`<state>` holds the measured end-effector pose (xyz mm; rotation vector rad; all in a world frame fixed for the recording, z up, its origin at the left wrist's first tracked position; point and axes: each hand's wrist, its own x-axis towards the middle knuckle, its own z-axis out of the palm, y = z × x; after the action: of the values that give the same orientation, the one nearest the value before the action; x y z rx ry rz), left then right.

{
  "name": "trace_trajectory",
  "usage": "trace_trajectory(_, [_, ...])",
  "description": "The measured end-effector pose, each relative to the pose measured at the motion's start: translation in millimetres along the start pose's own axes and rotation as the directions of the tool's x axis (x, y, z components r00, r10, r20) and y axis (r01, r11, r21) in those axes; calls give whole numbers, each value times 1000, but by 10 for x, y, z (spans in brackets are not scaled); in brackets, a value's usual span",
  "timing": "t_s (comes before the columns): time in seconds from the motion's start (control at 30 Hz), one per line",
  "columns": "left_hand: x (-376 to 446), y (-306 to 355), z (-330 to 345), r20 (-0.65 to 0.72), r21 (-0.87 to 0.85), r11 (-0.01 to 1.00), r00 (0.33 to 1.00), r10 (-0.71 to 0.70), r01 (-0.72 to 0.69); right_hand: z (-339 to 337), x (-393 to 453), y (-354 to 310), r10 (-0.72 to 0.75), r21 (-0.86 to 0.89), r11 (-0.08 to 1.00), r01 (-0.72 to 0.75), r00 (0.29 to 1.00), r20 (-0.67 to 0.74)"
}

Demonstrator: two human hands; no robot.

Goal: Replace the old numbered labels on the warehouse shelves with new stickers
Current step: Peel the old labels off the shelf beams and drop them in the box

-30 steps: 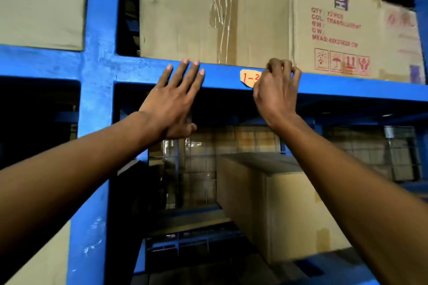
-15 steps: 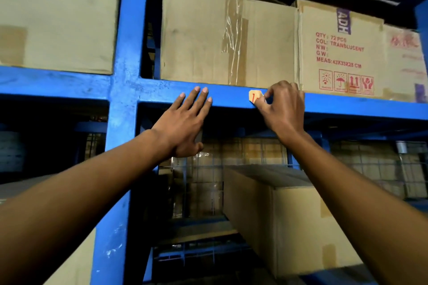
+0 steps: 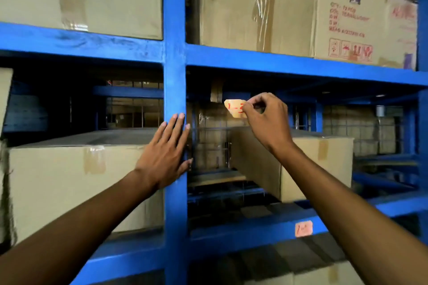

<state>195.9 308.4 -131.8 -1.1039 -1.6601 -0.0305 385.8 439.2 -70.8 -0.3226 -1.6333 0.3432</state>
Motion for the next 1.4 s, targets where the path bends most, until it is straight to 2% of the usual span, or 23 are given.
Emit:
trace_trajectory(0.17, [-694, 132, 289, 85, -87, 993, 992, 90, -83, 389, -892, -117, 198, 14, 979, -202, 971, 131])
trace_trajectory(0.23, [-877, 246, 366, 100, -77, 992, 989, 109, -101, 494, -1212, -93, 232, -1, 972, -235, 961, 151])
trace_trajectory(0.43, [-1648, 781, 589, 348, -176, 973, 915, 204, -150, 606, -2412, 196, 416, -109, 909, -402, 885, 209])
trace_trajectory(0.47, [-1847, 924, 636, 409, -213, 963, 880, 241, -165, 606, -2697, 288, 471, -128, 882, -453, 851, 232])
trace_trajectory(0.57, [-2276, 1169, 758, 471, -263, 954, 844, 256, -142, 579, -3318, 466, 589, -164, 808, -566, 765, 259])
trace_trajectory(0.67, [-2663, 1434, 900, 546, -283, 942, 777, 313, -181, 624, -4091, 702, 746, -210, 662, -720, 605, 279])
trace_trajectory(0.73, [-2924, 1587, 1015, 593, -264, 945, 741, 316, -191, 655, -4636, 877, 835, -291, 540, -790, 461, 300])
trace_trajectory(0.83, [-3242, 1730, 1193, 590, -243, 949, 746, 309, -201, 654, -5344, 1100, 912, -460, 404, -791, 310, 269])
trace_trajectory(0.93, [-3564, 1823, 1332, 592, -192, 946, 738, 324, -261, 574, -6018, 1160, 952, -652, 282, -704, 123, 279])
trace_trajectory(1.03, [-3666, 1898, 1405, 563, -153, 935, 749, 350, -321, 498, -6371, 1100, 989, -728, 113, -676, 10, 145])
trace_trajectory(1.1, [-3681, 1936, 1451, 559, -131, 935, 754, 345, -331, 486, -6494, 1092, 993, -781, 77, -620, -18, 112])
trace_trajectory(1.2, [-3707, 1950, 1493, 542, -123, 929, 761, 356, -348, 478, -6623, 1133, 992, -828, 91, -553, -27, 127])
trace_trajectory(1.4, [-3748, 1932, 1559, 512, -111, 917, 769, 383, -384, 372, -6721, 1242, 989, -801, 48, -597, -85, 123])
